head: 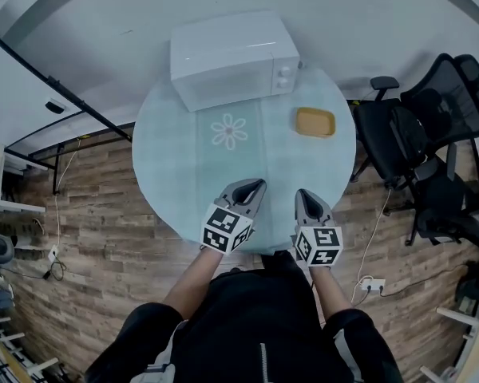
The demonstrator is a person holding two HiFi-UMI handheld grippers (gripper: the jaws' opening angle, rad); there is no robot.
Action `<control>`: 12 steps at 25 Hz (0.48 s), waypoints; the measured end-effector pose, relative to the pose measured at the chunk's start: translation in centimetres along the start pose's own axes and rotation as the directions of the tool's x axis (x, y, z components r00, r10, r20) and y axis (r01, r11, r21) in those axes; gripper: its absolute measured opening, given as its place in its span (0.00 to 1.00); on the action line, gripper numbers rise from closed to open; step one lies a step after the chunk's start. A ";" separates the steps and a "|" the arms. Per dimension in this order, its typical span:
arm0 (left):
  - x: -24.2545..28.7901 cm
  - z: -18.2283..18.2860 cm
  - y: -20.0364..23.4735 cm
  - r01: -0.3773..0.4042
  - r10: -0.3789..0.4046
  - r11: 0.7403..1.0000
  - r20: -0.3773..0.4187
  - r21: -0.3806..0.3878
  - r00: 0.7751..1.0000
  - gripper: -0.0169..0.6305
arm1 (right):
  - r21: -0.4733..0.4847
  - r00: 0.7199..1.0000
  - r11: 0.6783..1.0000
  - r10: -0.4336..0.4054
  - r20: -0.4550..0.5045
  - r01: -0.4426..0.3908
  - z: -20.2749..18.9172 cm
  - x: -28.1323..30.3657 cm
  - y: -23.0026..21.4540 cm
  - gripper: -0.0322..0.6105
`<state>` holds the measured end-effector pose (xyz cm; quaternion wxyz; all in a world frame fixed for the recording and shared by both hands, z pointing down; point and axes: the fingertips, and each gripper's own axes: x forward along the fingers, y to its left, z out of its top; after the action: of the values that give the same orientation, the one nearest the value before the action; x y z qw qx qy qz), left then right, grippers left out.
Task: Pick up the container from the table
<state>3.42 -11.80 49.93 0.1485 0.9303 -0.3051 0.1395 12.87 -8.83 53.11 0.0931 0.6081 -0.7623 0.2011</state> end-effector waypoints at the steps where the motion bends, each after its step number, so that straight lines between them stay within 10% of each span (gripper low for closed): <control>1: 0.6 0.3 0.3 -0.011 0.011 1.000 0.001 -0.003 1.000 0.06 | -0.006 1.000 1.000 0.011 -0.005 -0.011 0.3 0.7 -0.5 0.09; 12: 5.7 2.6 3.5 -0.134 0.134 0.990 -0.005 -0.041 0.991 0.06 | -0.084 0.990 0.986 0.140 -0.026 -0.141 3.7 7.5 -5.1 0.09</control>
<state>6.10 -18.40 50.21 0.1583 0.9042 -0.3698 0.1438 16.33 -17.93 53.68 0.1120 0.5464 -0.8102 0.1805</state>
